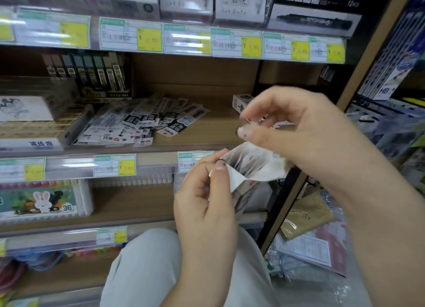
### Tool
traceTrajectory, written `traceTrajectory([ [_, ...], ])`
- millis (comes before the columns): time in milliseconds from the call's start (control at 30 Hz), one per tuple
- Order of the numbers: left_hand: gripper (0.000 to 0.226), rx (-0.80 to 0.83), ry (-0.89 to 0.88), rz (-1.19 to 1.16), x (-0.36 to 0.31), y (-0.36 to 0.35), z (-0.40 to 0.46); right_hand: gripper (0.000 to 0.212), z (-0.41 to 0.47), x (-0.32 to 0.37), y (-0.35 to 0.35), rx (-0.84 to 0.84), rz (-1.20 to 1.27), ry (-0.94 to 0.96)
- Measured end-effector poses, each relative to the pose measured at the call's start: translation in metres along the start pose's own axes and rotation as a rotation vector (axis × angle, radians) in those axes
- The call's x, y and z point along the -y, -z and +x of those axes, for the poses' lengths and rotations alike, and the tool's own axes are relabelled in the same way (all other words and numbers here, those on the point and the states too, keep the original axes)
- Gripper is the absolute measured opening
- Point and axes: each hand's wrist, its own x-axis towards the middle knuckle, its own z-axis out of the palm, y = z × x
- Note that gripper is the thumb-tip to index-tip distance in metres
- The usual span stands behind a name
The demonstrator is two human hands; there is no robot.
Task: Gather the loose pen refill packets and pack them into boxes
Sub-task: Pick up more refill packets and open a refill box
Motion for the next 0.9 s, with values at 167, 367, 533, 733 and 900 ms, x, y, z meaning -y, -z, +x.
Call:
traceTrajectory([
  [167,0.025,0.006,0.003,0.02,-0.004,0.001,0.001,0.022,0.0,0.004,-0.006,0.216,-0.285,0.021],
  [367,0.038,0.033,-0.032,0.063,-0.006,0.001,0.003,0.024,0.0,0.012,-0.008,0.356,-0.652,0.134],
  [533,0.034,0.007,-0.021,0.068,-0.005,0.003,0.006,0.021,0.002,0.006,-0.01,0.358,-0.714,0.213],
  [733,0.035,-0.064,0.067,-0.077,-0.003,0.007,0.015,0.067,-0.006,0.0,0.003,0.135,-0.329,0.048],
  [900,0.034,-0.113,0.066,-0.238,-0.014,0.001,0.019,0.11,-0.012,-0.003,-0.01,0.203,-0.268,-0.068],
])
